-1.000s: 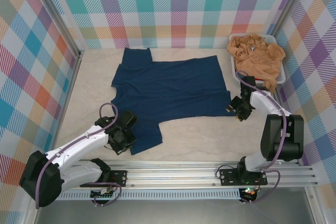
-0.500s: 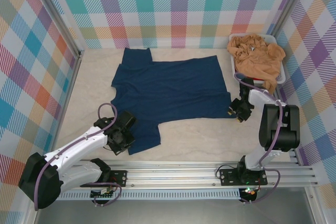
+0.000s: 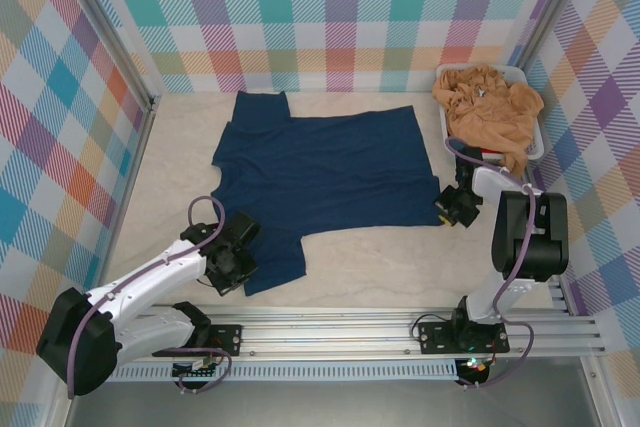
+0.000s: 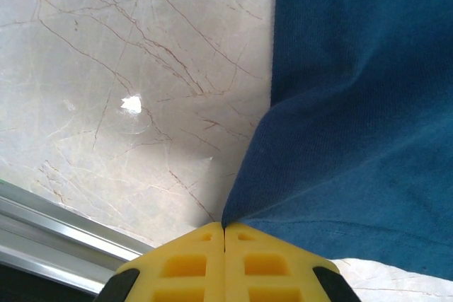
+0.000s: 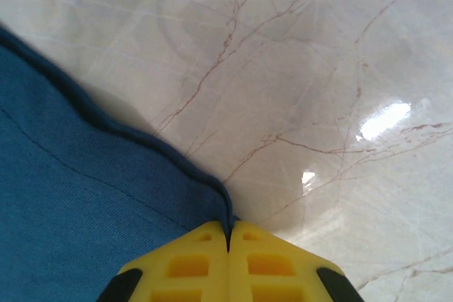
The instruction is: Fold and stack the t-shirts
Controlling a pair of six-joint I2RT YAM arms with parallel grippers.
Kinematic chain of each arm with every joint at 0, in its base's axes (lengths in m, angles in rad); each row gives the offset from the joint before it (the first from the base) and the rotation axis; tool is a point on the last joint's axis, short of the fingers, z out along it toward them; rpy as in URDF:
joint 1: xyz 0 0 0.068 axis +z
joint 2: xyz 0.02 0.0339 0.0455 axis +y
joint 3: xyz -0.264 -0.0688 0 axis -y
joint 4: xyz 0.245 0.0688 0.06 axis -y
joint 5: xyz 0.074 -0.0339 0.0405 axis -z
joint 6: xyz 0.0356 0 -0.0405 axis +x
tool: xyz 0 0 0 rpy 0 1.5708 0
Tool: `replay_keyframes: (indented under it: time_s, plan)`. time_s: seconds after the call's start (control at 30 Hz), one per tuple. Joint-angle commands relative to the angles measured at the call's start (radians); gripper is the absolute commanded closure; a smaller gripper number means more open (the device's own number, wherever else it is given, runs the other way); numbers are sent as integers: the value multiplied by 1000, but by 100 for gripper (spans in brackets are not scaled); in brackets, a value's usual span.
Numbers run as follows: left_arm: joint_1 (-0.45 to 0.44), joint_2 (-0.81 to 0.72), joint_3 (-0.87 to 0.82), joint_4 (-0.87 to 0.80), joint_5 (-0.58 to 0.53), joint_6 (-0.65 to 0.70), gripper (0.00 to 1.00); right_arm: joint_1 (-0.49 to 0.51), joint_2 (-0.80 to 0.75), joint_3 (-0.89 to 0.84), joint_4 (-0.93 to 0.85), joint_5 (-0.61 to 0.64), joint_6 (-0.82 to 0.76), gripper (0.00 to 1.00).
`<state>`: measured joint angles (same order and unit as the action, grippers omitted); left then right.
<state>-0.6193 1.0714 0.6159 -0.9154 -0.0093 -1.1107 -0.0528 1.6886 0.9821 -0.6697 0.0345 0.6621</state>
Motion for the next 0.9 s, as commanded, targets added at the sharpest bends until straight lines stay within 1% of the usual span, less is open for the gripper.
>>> replay_keyframes:
  time_s: [0.0,0.13,0.23,0.3,0.37,0.47,0.5,0.6,0.67,0.77,0.87]
  plan:
    - [-8,-30,35,-58,-23,37,100,-2,-66,-20,-14,16,-3,100]
    - [-8,-79,70,-95,-36,59,100,14,-166,-36,-79,33,11,100]
    - [-11,-120,80,-118,-25,84,100,33,-224,-58,-127,31,24,100]
    - [-15,-137,99,-161,-30,97,100,41,-262,-81,-157,26,37,100]
    - [-22,-161,118,-226,-57,98,100,49,-299,-108,-191,22,49,100]
    - [-23,-215,121,-310,-102,62,100,58,-343,-140,-244,32,62,100]
    - [-23,-240,107,-316,-101,47,100,60,-363,-153,-255,33,66,100]
    - [-28,-310,44,-283,-35,-8,100,70,-407,-178,-291,38,82,100]
    - [-49,-343,12,-272,-10,-53,100,81,-428,-191,-306,36,94,100]
    - [-80,-370,-2,-279,-13,-86,100,97,-448,-204,-315,41,102,100]
    - [-81,-380,9,-289,-28,-83,100,103,-469,-211,-327,45,102,100]
